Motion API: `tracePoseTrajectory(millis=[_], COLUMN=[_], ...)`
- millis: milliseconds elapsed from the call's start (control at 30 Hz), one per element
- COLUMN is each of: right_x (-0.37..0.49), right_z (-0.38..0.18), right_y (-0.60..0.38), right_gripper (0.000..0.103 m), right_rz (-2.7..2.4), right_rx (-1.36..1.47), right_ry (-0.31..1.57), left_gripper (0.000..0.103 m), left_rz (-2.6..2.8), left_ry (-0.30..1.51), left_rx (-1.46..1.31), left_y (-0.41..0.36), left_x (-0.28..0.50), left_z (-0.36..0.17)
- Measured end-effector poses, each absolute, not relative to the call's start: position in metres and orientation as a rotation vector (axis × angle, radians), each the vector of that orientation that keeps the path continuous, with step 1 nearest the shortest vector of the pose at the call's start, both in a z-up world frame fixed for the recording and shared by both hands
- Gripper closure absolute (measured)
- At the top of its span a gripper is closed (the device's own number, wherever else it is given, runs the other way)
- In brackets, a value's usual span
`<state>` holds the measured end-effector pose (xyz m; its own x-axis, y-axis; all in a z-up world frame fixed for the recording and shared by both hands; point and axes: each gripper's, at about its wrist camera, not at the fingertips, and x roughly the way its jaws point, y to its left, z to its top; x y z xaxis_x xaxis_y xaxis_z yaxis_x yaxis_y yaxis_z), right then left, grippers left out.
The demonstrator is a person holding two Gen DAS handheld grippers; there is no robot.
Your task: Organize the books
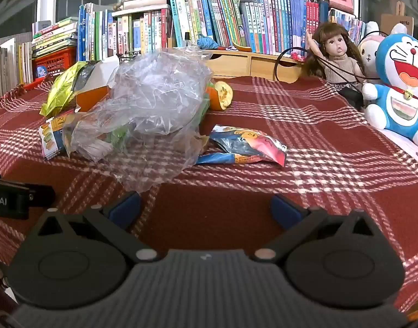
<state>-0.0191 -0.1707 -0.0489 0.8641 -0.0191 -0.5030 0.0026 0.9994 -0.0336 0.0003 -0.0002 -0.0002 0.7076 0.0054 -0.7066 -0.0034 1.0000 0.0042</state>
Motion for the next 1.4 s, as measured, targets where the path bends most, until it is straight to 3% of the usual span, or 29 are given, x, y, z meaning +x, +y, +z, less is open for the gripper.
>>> tracePoseTrajectory(millis=[1400], right_x=[-0.0203], right_z=[-0.0502], right_y=[-0.1709], right_gripper=[0.0], right_rz=[-0.012], right_rx=[-0.032], right_ry=[0.52], left_gripper=[0.0], left_rz=[0.003], left_ry=[0.773], left_rx=[-0.001], left_y=[0.0001], left_x=[0.0], left_z=[-0.0001])
